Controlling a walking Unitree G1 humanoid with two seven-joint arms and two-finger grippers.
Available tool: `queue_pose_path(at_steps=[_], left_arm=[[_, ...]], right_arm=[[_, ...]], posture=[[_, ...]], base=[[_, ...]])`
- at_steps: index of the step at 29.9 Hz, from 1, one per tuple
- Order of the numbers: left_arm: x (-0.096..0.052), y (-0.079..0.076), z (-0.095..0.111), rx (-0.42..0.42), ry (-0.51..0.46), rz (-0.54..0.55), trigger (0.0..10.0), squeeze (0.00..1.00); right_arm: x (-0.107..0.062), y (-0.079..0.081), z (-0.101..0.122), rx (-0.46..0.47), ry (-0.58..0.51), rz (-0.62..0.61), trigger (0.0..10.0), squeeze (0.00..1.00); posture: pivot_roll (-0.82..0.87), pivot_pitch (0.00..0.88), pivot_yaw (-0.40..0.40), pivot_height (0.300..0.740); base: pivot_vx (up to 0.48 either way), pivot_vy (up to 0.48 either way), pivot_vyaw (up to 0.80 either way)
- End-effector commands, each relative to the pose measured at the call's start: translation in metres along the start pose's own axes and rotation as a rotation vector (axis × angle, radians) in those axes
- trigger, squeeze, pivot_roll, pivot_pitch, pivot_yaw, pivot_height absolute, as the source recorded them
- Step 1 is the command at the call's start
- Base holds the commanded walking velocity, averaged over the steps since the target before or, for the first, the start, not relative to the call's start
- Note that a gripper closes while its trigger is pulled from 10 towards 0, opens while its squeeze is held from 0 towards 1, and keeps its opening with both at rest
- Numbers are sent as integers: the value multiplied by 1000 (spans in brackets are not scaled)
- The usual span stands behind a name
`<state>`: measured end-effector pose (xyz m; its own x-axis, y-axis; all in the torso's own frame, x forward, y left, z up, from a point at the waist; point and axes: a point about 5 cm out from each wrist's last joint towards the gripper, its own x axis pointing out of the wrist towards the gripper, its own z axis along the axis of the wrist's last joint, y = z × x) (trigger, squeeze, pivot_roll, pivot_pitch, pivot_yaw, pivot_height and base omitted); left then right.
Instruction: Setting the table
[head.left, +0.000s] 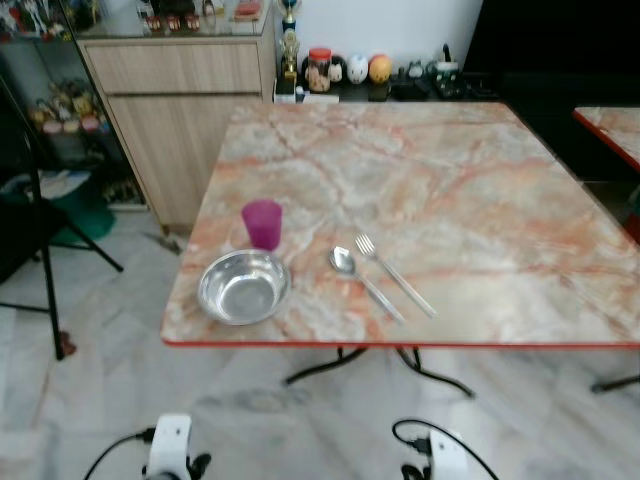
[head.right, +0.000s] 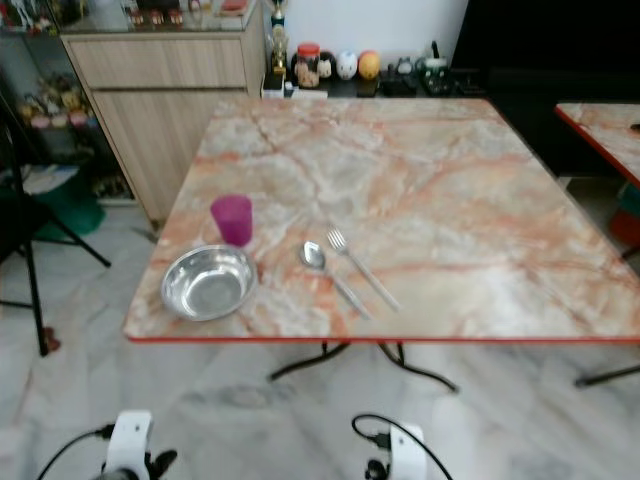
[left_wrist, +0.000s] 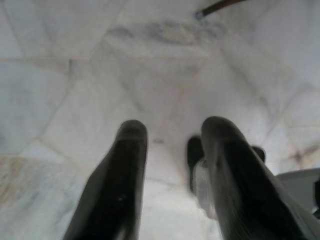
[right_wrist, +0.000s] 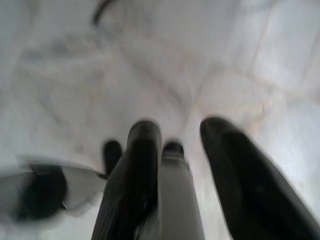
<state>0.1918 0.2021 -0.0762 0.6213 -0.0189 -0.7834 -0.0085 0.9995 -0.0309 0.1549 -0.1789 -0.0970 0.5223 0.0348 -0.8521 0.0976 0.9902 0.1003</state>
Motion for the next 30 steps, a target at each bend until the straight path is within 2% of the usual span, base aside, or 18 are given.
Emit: queue_pose_path(at_steps=[1, 16, 30], left_arm=[[-2, 8, -5, 1, 27, 23, 10000, 0], [-1, 4, -5, -1, 21, 14, 10000, 0], [-2, 3, -6, 19, 20, 3, 10000, 0]], right_arm=[[2, 5, 6, 9, -18, 11, 10000, 0], [2, 4, 7, 5, -18, 13, 10000, 0], [1, 5, 8, -13, -59, 11, 10000, 0]], posture=[[40, 0, -25, 736], [38, 0, -26, 736], [37, 0, -25, 736]], base=[[0, 476, 0], [0, 443, 0], [0, 0, 0]])
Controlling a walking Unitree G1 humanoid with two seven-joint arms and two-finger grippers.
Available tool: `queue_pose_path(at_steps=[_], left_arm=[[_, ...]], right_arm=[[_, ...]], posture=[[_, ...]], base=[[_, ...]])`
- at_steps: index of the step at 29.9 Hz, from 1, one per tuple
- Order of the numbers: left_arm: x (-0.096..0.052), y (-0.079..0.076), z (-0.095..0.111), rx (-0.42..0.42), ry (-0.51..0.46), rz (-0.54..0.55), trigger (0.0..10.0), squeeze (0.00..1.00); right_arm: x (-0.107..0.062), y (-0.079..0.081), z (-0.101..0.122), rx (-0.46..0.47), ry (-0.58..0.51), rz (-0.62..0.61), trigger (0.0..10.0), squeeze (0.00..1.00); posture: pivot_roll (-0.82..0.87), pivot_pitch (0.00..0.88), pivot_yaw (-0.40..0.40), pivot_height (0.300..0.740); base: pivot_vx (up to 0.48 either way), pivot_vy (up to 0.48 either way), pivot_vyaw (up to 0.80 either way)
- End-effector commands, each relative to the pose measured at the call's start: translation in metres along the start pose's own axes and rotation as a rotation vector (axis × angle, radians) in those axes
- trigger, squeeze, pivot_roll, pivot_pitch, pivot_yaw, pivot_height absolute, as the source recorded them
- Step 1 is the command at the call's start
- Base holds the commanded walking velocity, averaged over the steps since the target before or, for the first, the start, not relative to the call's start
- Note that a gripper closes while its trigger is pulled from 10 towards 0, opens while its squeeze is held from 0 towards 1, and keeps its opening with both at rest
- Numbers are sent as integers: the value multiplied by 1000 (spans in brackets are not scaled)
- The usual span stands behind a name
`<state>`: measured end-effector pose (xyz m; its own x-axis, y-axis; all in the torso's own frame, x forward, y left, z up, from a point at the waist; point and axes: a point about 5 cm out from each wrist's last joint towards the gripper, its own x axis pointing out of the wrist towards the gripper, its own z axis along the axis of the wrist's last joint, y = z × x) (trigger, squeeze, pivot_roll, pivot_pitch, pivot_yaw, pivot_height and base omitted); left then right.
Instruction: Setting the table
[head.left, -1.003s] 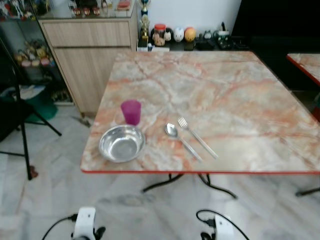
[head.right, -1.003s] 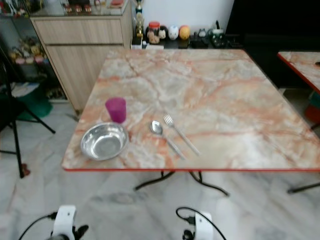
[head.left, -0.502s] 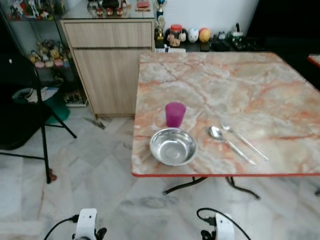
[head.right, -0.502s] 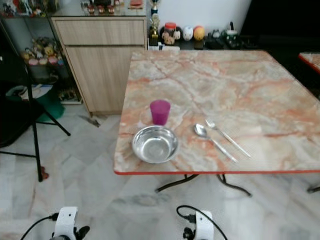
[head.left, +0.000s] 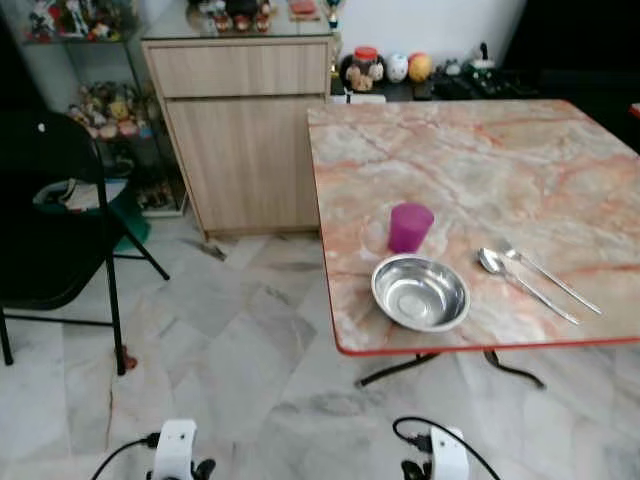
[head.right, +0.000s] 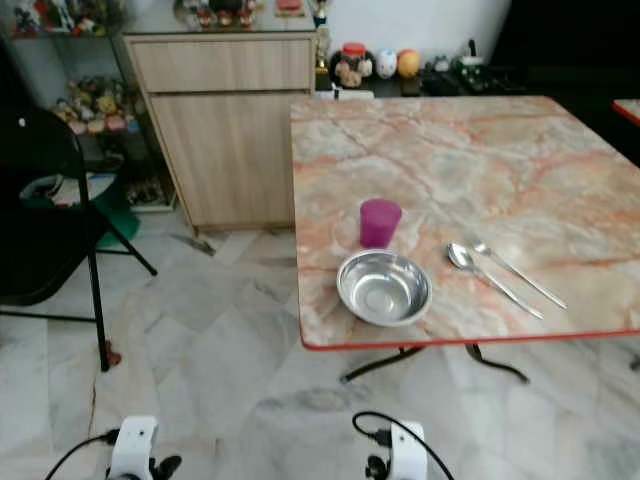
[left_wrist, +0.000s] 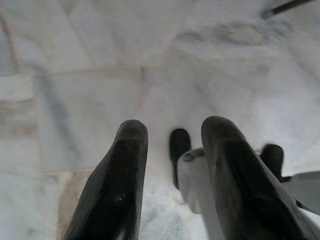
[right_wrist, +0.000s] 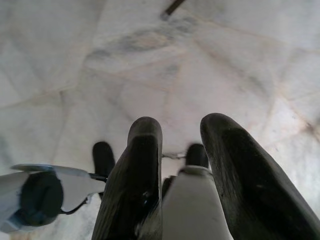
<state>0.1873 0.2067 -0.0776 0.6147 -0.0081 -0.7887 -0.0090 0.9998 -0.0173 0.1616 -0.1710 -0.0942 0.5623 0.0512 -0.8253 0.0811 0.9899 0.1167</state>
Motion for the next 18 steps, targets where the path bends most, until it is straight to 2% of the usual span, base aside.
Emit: queue_pose_path(at_steps=[1, 7, 14, 18], left_arm=[[0, -2, -1, 13, 12, -9, 10000, 0], [1, -3, 0, 17, 8, -14, 10000, 0], [0, -4, -2, 14, 13, -13, 10000, 0], [0, -4, -4, 14, 20, -13, 10000, 0]], right_arm=[[-1, -4, 3, -15, -23, -11, 10000, 0], [-2, -6, 8, -1, -98, -58, 10000, 0], [-1, -6, 11, -59, -111, -64, 10000, 0], [-1, -6, 14, -128, -117, -49, 10000, 0]], posture=[[37, 0, -25, 736], [32, 0, -31, 736], [30, 0, -39, 736], [22, 0, -36, 736]], base=[[0, 0, 0], [0, 0, 0], [0, 0, 0], [0, 0, 0]])
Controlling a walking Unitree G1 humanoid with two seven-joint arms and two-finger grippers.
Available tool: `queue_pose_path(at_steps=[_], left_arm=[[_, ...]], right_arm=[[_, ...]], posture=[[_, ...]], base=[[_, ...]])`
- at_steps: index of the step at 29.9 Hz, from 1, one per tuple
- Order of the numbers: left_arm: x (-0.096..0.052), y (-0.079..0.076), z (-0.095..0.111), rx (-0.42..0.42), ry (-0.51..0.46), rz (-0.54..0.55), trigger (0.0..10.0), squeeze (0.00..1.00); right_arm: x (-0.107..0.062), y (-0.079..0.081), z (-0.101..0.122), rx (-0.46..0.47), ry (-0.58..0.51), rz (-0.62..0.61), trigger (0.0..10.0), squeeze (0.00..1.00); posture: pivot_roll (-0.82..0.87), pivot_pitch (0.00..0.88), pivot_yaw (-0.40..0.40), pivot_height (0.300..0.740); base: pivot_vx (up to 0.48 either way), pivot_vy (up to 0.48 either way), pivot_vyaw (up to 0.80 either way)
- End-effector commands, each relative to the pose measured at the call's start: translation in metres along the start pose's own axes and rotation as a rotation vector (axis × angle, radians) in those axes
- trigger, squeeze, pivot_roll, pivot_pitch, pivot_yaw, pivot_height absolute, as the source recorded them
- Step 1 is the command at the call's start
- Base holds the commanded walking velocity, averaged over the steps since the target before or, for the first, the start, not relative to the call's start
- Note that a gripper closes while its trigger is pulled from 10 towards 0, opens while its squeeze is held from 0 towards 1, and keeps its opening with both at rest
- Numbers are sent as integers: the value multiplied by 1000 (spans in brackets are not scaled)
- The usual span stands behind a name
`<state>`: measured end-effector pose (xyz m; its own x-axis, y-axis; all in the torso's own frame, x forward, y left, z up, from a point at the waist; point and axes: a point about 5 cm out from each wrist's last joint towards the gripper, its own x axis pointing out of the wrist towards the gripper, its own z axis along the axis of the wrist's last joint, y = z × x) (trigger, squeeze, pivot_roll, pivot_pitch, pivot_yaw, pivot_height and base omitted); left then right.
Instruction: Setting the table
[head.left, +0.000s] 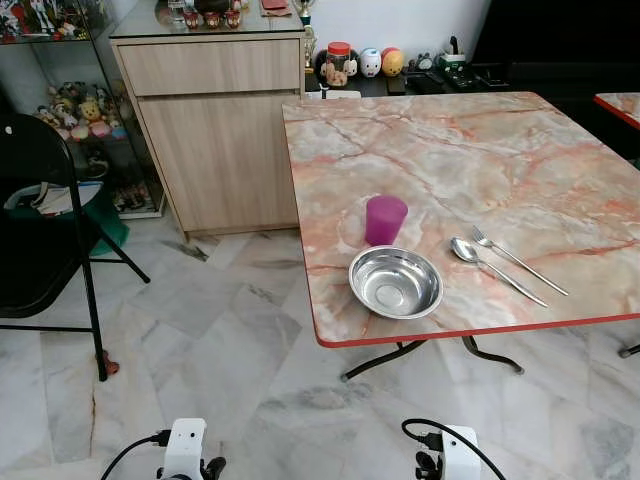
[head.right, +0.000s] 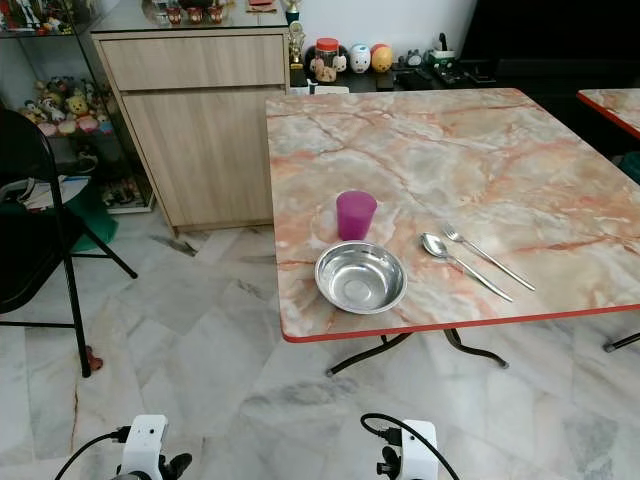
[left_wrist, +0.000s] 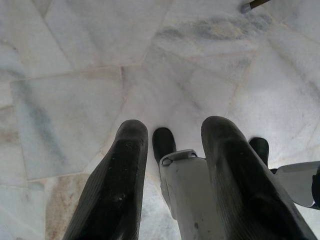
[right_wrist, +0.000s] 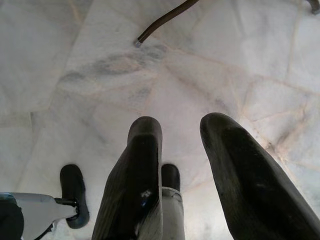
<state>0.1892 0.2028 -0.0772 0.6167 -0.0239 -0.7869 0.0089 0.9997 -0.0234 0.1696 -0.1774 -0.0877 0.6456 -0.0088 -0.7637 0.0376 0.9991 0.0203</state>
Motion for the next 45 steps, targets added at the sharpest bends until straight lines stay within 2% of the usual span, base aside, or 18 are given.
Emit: queue_pose_path(at_steps=[1, 4, 11, 15, 17, 22, 23, 24, 25, 26, 27, 28, 29, 30, 31, 34, 39, 45], left_arm=[[-1, 0, -6, 3, 22, 2, 10000, 0], [-1, 0, -6, 7, 25, 0, 10000, 0], [1, -5, -2, 8, 17, -8, 10000, 0], [1, -6, -2, 4, 14, -7, 10000, 0], [1, -6, -2, 6, 18, -5, 10000, 0], [1, -6, -4, 9, 25, -5, 10000, 0], [1, -7, -4, 11, 26, -6, 10000, 0], [1, -7, -5, 13, 28, -7, 10000, 0], [1, -8, -4, 14, 27, -7, 10000, 0], [1, -8, -4, 14, 27, -7, 10000, 0], [1, -8, -3, 13, 23, -8, 10000, 0], [2, -9, -1, 13, 18, -8, 10000, 0], [2, -9, -1, 13, 18, -8, 10000, 0], [2, -9, 0, 13, 16, -8, 10000, 0], [2, -9, 0, 13, 15, -8, 10000, 0], [2, -9, -1, 16, 16, -11, 10000, 0], [1, -8, -2, 15, 16, -11, 10000, 0], [-1, -2, -7, 19, 23, -7, 10000, 0]], right_arm=[[1, -1, 3, -55, -14, 3, 10000, 0], [0, 0, 6, -29, -40, 9, 10000, 0], [1, -1, 8, -65, -48, 15, 10000, 0], [0, -2, 11, -10, -95, -11, 10000, 0], [0, -2, 15, -68, -134, -12, 10000, 0], [-2, -3, 18, -50, -186, -51, 10000, 0], [-5, -6, 37, -50, -340, -56, 10000, 0], [-16, -10, 61, -74, -551, -60, 10000, 0], [-22, -12, 70, -224, -639, -106, 10000, 0], [-22, -12, 70, -224, -639, -106, 10000, 0], [-25, -9, 72, -387, -695, -148, 10000, 0], [-27, 1, 71, -431, -729, -146, 10000, 0], [-27, 1, 71, -431, -729, -146, 10000, 0], [-30, 17, 67, -425, -754, -133, 10000, 0], [-31, 22, 65, -417, -759, -129, 10000, 0], [-23, 0, 82, -86, -688, -22, 10000, 0], [-29, -3, 76, -106, -686, -54, 10000, 0], [-52, -8, 74, -126, -761, -95, 10000, 0]], posture=[[19, 0, -34, 736], [7, 0, -29, 736], [22, 0, -38, 736], [27, 0, -39, 736], [25, 0, -38, 736], [19, 0, -31, 736], [19, 0, -31, 736], [19, 0, -31, 736], [19, 0, -31, 736], [19, 0, -31, 736], [25, 0, -32, 736], [25, 0, -31, 736], [25, 0, -31, 736], [25, 0, -31, 736], [25, 0, -31, 736], [19, 0, -31, 736], [25, 0, -35, 736], [12, 0, -35, 736]], base=[[0, 0, 0], [0, 0, 0], [0, 0, 0], [0, 0, 0], [0, 0, 0], [0, 0, 0], [0, 0, 0], [0, 0, 0], [0, 0, 0], [0, 0, 0], [0, 0, 0], [0, 0, 0], [0, 0, 0], [0, 0, 0], [0, 0, 0], [0, 0, 0], [0, 0, 0], [0, 0, 0]])
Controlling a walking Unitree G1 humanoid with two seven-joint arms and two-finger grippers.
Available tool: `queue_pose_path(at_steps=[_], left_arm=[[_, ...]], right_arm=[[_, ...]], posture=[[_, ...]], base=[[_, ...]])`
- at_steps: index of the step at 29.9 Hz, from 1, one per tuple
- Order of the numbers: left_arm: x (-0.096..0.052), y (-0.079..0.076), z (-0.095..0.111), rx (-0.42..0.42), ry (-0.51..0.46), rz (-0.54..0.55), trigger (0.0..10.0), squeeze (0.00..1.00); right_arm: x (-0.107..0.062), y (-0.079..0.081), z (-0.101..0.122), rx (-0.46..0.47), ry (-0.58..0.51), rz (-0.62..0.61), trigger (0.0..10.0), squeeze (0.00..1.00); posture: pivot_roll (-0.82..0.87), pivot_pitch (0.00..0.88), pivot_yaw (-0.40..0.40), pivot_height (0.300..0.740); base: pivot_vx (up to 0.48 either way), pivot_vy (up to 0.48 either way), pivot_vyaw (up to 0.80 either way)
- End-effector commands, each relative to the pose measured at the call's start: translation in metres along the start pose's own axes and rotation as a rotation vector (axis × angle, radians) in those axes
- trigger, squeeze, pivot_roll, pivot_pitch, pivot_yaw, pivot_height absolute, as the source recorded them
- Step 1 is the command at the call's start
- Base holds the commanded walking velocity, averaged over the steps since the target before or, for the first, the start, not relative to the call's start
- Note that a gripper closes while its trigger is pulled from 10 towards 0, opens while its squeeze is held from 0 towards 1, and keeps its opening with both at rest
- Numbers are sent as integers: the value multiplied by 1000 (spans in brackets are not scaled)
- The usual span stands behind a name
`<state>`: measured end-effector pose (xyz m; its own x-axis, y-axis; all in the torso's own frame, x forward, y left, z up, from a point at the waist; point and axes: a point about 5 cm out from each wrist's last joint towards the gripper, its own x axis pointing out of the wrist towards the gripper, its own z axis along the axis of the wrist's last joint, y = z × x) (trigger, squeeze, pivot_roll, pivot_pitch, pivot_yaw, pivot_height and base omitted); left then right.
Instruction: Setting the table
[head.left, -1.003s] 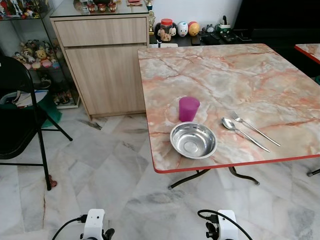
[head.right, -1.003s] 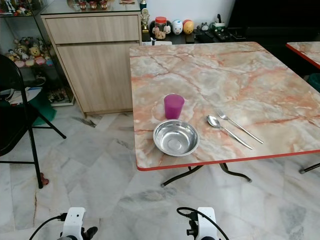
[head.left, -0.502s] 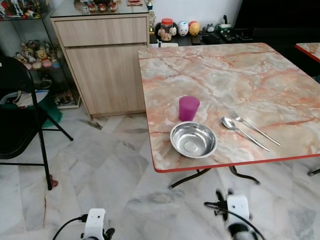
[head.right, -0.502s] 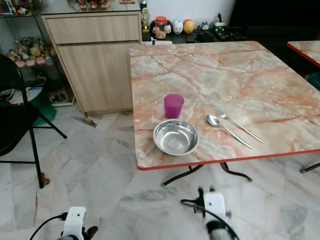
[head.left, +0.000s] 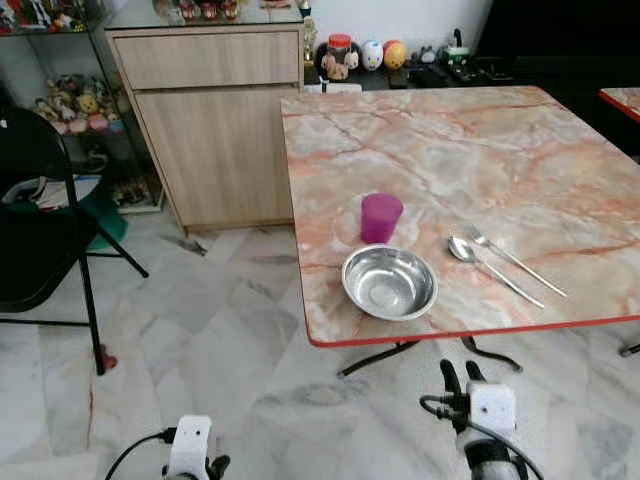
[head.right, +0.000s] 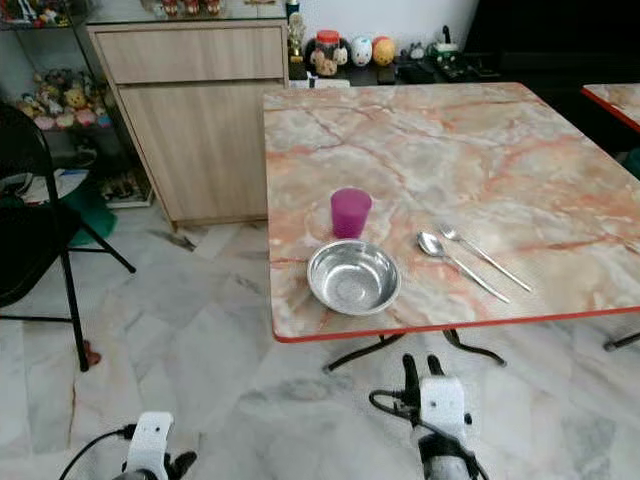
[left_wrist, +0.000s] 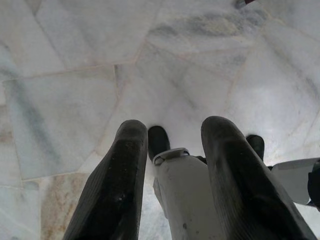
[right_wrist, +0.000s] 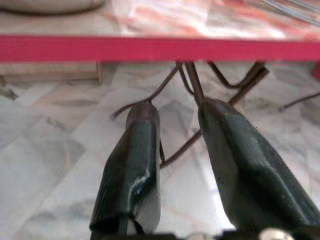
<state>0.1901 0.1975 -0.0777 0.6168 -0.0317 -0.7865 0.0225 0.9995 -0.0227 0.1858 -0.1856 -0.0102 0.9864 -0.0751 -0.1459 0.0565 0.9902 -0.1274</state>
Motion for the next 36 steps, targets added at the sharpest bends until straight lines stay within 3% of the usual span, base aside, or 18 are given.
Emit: queue_pose_path(at_steps=[1, 7, 11, 12, 19, 21, 22, 30, 36], left_arm=[[-3, 6, -9, 11, 27, 2, 10000, 0], [-5, 12, -13, 10, 34, 8, 10000, 0], [-5, 13, -14, 11, 39, 10, 10000, 0], [-5, 12, -13, 12, 40, 8, 10000, 0], [-1, 1, -8, 9, 34, 0, 10000, 0], [-1, 0, -8, 9, 34, 0, 10000, 0], [-1, -1, -7, 8, 32, -2, 10000, 0], [2, -7, -1, 20, 25, -9, 10000, 0], [1, 3, 5, 17, 15, 5, 10000, 0]], right_arm=[[1, -4, 20, 7, -68, -5, 10000, 0], [-8, -5, 48, 17, -126, -28, 10000, 0], [11, -15, 78, 72, -169, -104, 10000, 0], [24, -19, 92, 91, -179, -117, 10000, 0], [72, -20, 139, 111, -201, -59, 10000, 0], [77, -20, 145, 126, -199, -52, 10000, 0], [87, -21, 145, 155, -153, -58, 10000, 1000], [112, -25, 153, 340, -39, -75, 10000, 1000], [122, -26, 152, 390, 21, -66, 10000, 1000]], posture=[[8, 0, -35, 736], [10, 0, -37, 736], [-2, 0, -29, 736], [-2, 0, -29, 736], [3, 0, -26, 736], [6, 0, -26, 736], [10, 0, -26, 736], [14, 0, -20, 736], [22, 0, -23, 736]], base=[[0, 0, 0], [0, 0, 0], [0, 0, 0], [0, 0, 0], [0, 0, 0], [0, 0, 0], [0, 0, 0], [0, 0, 0], [0, 0, 0]])
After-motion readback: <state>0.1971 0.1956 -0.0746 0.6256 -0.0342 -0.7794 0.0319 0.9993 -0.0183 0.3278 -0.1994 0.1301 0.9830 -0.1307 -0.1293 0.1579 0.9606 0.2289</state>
